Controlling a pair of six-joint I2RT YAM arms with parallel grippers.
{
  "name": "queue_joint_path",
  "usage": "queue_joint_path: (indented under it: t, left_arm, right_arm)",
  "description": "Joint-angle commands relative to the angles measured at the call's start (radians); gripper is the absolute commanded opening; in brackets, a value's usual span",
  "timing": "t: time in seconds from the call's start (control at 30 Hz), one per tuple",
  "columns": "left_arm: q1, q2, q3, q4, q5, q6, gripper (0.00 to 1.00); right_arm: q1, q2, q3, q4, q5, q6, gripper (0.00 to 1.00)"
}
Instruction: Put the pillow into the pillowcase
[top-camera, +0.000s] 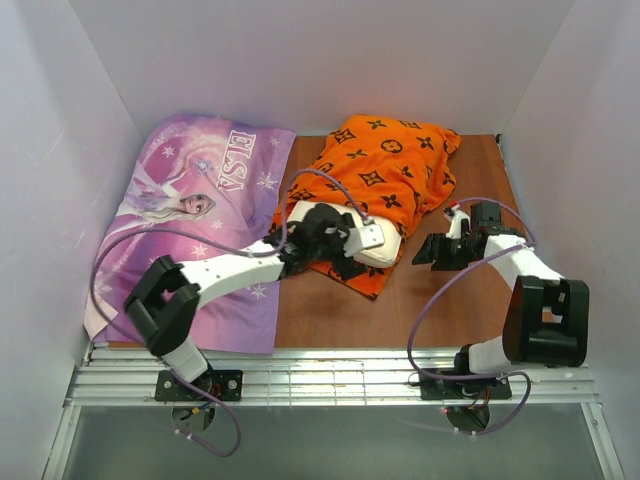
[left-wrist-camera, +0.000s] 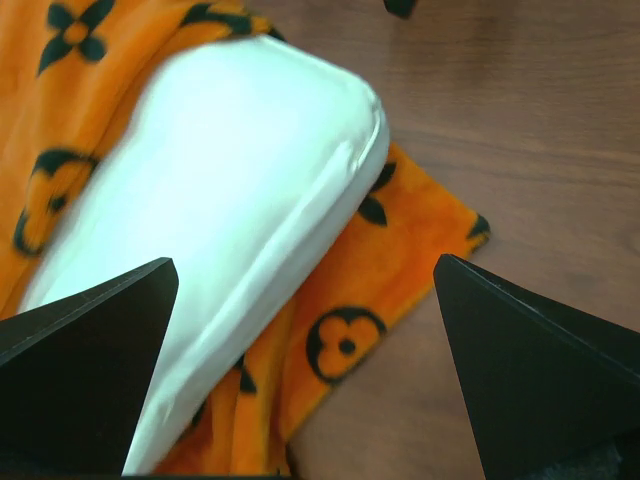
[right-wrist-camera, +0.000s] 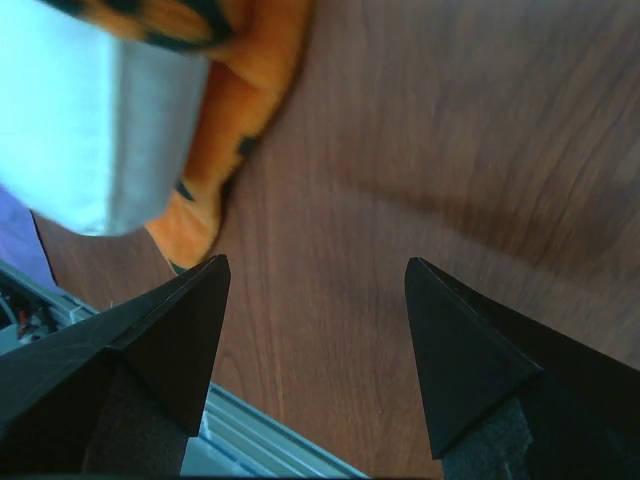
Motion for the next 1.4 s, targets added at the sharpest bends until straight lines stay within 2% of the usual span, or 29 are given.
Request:
queue_joint_path:
  t: [0.0, 0.13, 0.37, 0.47, 0.5, 0.6, 0.63, 0.73, 0.87, 0.93, 1.0, 1.03, 1.07, 1.1, 1.17, 1.27, 1.3, 1.37]
  left_arm:
    - [-0.080, 0.088, 0.018, 0.261, -0.191, 0.177, 0.98]
    - [-0.151, 0.174, -0.032, 0.493, -0.304, 0.386, 0.98]
    - [-0.153, 0.272, 0.011, 0.465, -0.303, 0.417, 0.96]
    - [-0.122, 0.325, 0.069, 0.393, -0.277, 0.332, 0.74]
    - [-0.113, 0.332, 0.090, 0.366, -0.269, 0.298, 0.52]
    - [-0.071, 0.335, 0.185, 0.275, -0.205, 0.141, 0.18]
    - [-0.049, 0.335, 0.210, 0.216, -0.164, 0.104, 0.00]
    - [-0.015, 0.326, 0.277, 0.151, -0.101, 0.004, 0.00]
    - [0.016, 0.315, 0.330, 0.128, -0.041, -0.083, 0.00]
    - [0.022, 0.312, 0.339, 0.095, -0.024, -0.108, 0.00]
    - [0.024, 0.305, 0.339, 0.095, -0.016, -0.112, 0.00]
    - [0.027, 0.305, 0.339, 0.092, -0.013, -0.121, 0.00]
    - [0.030, 0.306, 0.339, 0.091, -0.011, -0.126, 0.00]
    - [0.033, 0.308, 0.340, 0.088, -0.013, -0.134, 0.00]
    - [0.050, 0.315, 0.353, 0.080, -0.008, -0.152, 0.00]
    - [0.079, 0.331, 0.399, 0.079, -0.028, -0.155, 0.00]
    - [0.099, 0.340, 0.423, 0.071, -0.034, -0.158, 0.00]
    - [0.119, 0.343, 0.495, 0.065, -0.047, -0.187, 0.00]
  right_arm:
    - [-0.025, 0.006, -0.024, 0.064, -0.115, 0.059, 0.66]
    - [-0.025, 0.089, -0.067, 0.130, -0.154, 0.078, 0.66]
    - [-0.023, 0.175, -0.107, 0.248, -0.166, 0.111, 0.70]
    - [-0.018, 0.215, -0.101, 0.280, -0.170, 0.127, 0.72]
    - [-0.014, 0.226, -0.101, 0.287, -0.175, 0.127, 0.74]
    - [0.020, 0.235, -0.112, 0.333, -0.170, 0.147, 0.76]
    - [0.028, 0.244, -0.120, 0.368, -0.167, 0.168, 0.76]
    - [0.100, 0.276, -0.127, 0.412, -0.143, 0.193, 0.77]
    - [0.110, 0.332, -0.140, 0.500, -0.100, 0.255, 0.74]
    - [0.112, 0.376, -0.132, 0.537, -0.108, 0.277, 0.70]
    - [0.118, 0.407, -0.120, 0.576, -0.118, 0.295, 0.60]
    - [0.120, 0.414, -0.115, 0.583, -0.121, 0.297, 0.46]
    - [0.121, 0.416, -0.112, 0.587, -0.137, 0.294, 0.15]
    - [0.121, 0.399, -0.106, 0.571, -0.161, 0.274, 0.02]
    - [0.117, 0.341, -0.107, 0.532, -0.187, 0.236, 0.01]
    - [0.097, 0.139, -0.095, 0.397, -0.331, 0.115, 0.01]
    - [0.092, 0.020, -0.083, 0.333, -0.445, 0.045, 0.01]
    - [0.092, -0.158, -0.077, 0.279, -0.532, 0.004, 0.01]
